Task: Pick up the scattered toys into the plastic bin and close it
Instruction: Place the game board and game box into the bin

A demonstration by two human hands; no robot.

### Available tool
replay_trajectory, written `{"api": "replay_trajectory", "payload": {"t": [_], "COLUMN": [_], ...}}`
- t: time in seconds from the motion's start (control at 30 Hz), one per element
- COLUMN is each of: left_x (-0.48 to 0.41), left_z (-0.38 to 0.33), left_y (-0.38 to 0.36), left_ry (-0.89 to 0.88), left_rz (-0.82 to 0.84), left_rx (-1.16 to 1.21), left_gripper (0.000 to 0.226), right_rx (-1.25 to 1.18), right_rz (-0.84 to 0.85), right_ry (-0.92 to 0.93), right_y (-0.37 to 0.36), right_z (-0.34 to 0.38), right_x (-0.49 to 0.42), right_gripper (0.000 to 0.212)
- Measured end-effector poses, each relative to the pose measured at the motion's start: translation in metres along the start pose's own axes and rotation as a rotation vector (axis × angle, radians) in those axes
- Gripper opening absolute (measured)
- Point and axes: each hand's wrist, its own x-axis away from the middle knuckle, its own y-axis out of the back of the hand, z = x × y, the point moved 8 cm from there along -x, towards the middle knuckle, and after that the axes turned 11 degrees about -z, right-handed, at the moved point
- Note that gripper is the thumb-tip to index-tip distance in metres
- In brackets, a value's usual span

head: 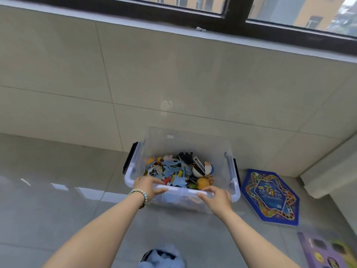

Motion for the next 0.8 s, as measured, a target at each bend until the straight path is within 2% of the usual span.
{"api": "replay_trajectory", "payload": {"t": [0.07, 0.13, 0.27, 0.33, 0.43, 0.53, 0.63, 0.7, 0.8], "left_x": [0.007, 0.019, 0.054, 0.076, 0.12, 0.161, 0.178, 0.172, 0.14], "left_z": [0.009, 0.018, 0.067, 0.114, 0.192, 0.271, 0.334, 0.366, 0.402], "left_y": [0.017, 0.047, 0.128, 0.167, 0.213, 0.238, 0.244, 0.238, 0.218], "left_ry": [0.126, 0.176, 0.231, 0.321, 0.483, 0.635, 0.708, 0.734, 0.784], "left_rz": [-0.004, -0.024, -0.16, -0.245, -0.36, -0.476, -0.51, -0.524, -0.478], "left_rx": [0.211, 0.345, 0.375, 0.385, 0.395, 0.453, 0.501, 0.531, 0.533], "left_gripper": [0.055, 0.053, 0.044, 0.04, 0.038, 0.041, 0.033, 0.03, 0.039], "right_rx": [-0.064, -0.173, -0.242, -0.245, -0.205, -0.14, -0.142, -0.191, -0.193], "right_rz": [0.039, 0.074, 0.056, 0.036, 0.105, 0.222, 0.332, 0.364, 0.445], "right_ry": [-0.042, -0.071, -0.005, 0.075, 0.19, 0.276, 0.345, 0.34, 0.26], "right_y": [0.003, 0.01, 0.03, 0.034, 0.015, -0.034, -0.103, -0.15, -0.233], "right_z": [0.008, 0.027, 0.096, 0.146, 0.228, 0.3, 0.359, 0.382, 0.387], "right_x": [0.002, 0.005, 0.015, 0.021, 0.04, 0.062, 0.071, 0.069, 0.051], "right_gripper": [0.027, 0.036, 0.042, 0.04, 0.038, 0.043, 0.048, 0.048, 0.048]}}
